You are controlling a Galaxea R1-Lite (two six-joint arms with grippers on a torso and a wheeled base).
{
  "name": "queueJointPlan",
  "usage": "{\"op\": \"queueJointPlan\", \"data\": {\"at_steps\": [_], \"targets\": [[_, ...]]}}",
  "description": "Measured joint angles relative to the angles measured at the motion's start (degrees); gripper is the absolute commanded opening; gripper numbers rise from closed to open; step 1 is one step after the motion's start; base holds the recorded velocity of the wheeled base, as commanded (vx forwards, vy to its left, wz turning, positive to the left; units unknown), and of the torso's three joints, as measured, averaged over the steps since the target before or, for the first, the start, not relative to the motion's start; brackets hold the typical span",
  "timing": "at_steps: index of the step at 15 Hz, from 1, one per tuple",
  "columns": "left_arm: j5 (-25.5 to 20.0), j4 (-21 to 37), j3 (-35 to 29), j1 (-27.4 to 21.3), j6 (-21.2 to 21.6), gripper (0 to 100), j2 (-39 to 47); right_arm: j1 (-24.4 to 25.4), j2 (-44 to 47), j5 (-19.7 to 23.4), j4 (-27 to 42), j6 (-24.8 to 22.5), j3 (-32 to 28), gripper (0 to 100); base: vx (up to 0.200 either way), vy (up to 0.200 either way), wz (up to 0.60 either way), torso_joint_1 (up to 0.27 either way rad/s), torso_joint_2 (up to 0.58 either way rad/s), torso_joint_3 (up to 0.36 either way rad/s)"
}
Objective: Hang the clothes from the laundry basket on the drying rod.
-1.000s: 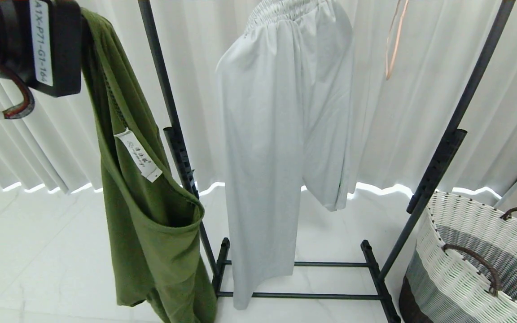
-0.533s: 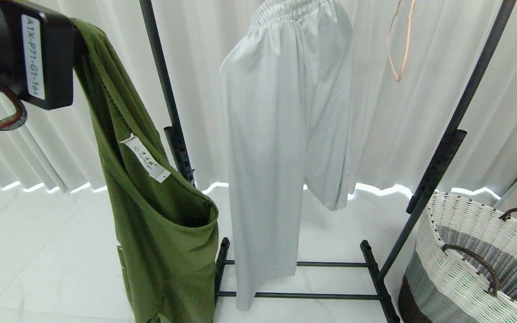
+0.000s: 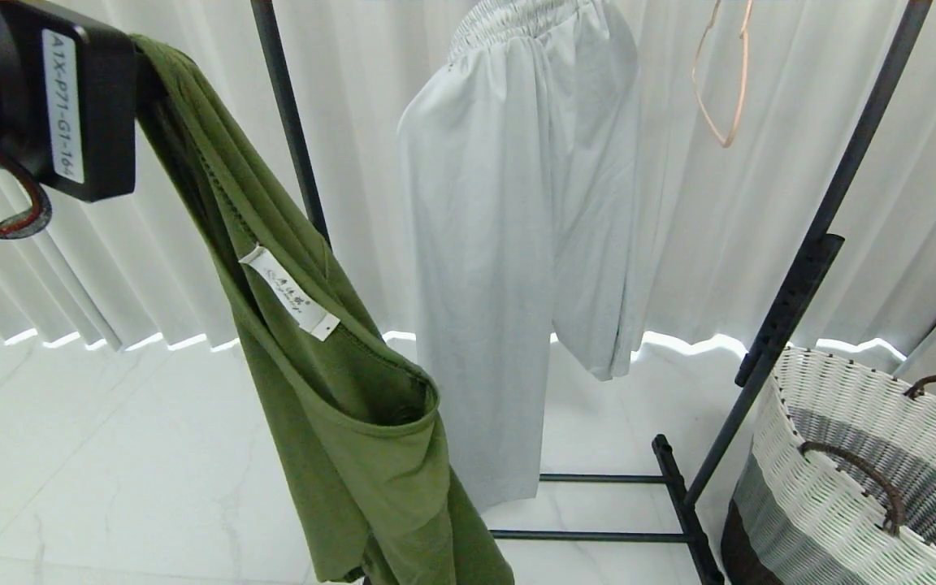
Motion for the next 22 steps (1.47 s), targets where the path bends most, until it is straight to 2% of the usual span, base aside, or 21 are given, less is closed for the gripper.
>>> {"op": "queueJointPlan", "data": {"at_steps": [5,10,13,17,22], "targets": [[0.0,0.1,-0.1,0.0,0.0,0,0.0,0.0,0.0,0.2,0.0,0.0,0.1,100,0.000,0.000,0.00,0.039,-0.19,-0.226],[0.0,0.0,-0.1,0.1,0.0,0,-0.1,0.1,0.1,0.5,-0.2,0.0,0.0,100,0.000,0.000,0.00,0.115,-0.51,-0.323],[0.0,0.0,0.0,0.2,0.0,0,0.0,0.0,0.1,3.1,-0.2,0.3,0.0,100,0.000,0.000,0.00,0.152,-0.46,-0.312],[0.0,-0.2,0.9,0.2,-0.1,0,0.0,0.0,1.0,3.5,-0.6,0.9,-0.2,100,0.000,0.000,0.00,0.189,-0.48,-0.303],[0.0,-0.2,2.1,0.3,-0.1,0,-0.5,0.0,1.6,3.4,-1.2,-1.8,0.1,100,0.000,0.000,0.00,0.052,-0.13,-0.081]]}}
